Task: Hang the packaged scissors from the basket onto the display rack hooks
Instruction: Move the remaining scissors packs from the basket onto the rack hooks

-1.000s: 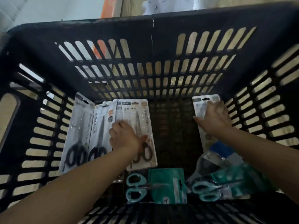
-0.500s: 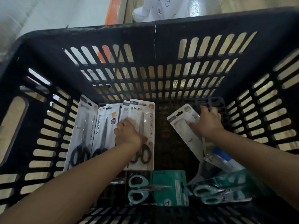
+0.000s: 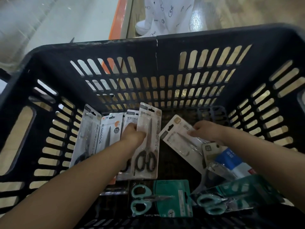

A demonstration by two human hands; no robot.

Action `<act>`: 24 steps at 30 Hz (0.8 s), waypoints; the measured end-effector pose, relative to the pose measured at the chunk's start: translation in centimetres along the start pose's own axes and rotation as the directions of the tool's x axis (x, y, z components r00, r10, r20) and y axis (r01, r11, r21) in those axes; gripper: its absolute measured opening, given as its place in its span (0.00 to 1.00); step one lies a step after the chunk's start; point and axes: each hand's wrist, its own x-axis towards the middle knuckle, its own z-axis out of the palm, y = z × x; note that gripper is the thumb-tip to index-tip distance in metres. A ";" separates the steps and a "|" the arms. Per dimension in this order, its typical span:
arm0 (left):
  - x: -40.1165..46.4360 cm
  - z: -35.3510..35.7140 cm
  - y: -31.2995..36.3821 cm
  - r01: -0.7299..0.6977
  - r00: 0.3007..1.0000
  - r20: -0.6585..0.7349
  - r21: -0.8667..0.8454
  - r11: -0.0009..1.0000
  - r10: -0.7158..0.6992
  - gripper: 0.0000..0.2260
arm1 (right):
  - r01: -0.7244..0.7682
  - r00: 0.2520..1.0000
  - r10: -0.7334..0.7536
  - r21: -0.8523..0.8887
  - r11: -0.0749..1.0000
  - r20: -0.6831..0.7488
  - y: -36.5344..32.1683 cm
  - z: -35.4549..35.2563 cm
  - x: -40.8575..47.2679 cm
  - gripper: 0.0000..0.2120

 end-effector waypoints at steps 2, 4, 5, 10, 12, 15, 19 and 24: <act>-0.3 -0.3 0.5 -0.016 0.999 0.037 -0.008 1.000 0.016 0.11 | 0.048 0.999 -0.048 -0.020 0.999 0.023 -0.8 -0.3 -0.6 0.16; -1.0 -0.9 1.3 -0.041 0.997 0.070 0.009 0.999 0.041 0.12 | 0.107 0.994 -0.107 -0.013 0.994 0.014 -1.9 -0.9 -1.4 0.15; -1.3 -1.4 1.7 -0.063 0.995 0.077 0.023 0.998 0.061 0.14 | 0.137 0.991 -0.136 0.020 0.990 -0.006 -2.4 -1.2 -1.9 0.14; -3.4 -4.8 3.7 -0.185 0.981 0.067 -0.001 0.983 0.184 0.09 | 0.293 0.953 -0.274 0.155 0.944 -0.133 -4.8 -4.1 -5.5 0.13; -4.7 -6.1 4.4 -0.223 0.972 0.065 -0.077 0.972 0.228 0.07 | 0.365 0.922 -0.338 0.133 0.922 -0.188 -5.3 -5.1 -7.3 0.13; -6.4 -7.8 5.0 -0.236 0.964 0.063 -0.249 0.939 0.259 0.06 | 0.468 0.868 -0.371 0.296 0.832 -0.330 -5.9 -6.1 -9.5 0.11; -7.3 -9.1 5.5 -0.226 0.957 0.074 -0.412 0.883 0.279 0.07 | 0.516 0.856 -0.326 0.607 0.604 -0.402 -6.2 -6.1 -10.9 0.11; -7.1 -9.2 4.8 -0.235 0.962 0.009 -0.480 0.845 0.272 0.07 | 0.481 0.872 -0.274 0.610 0.630 -0.405 -5.5 -4.4 -11.1 0.10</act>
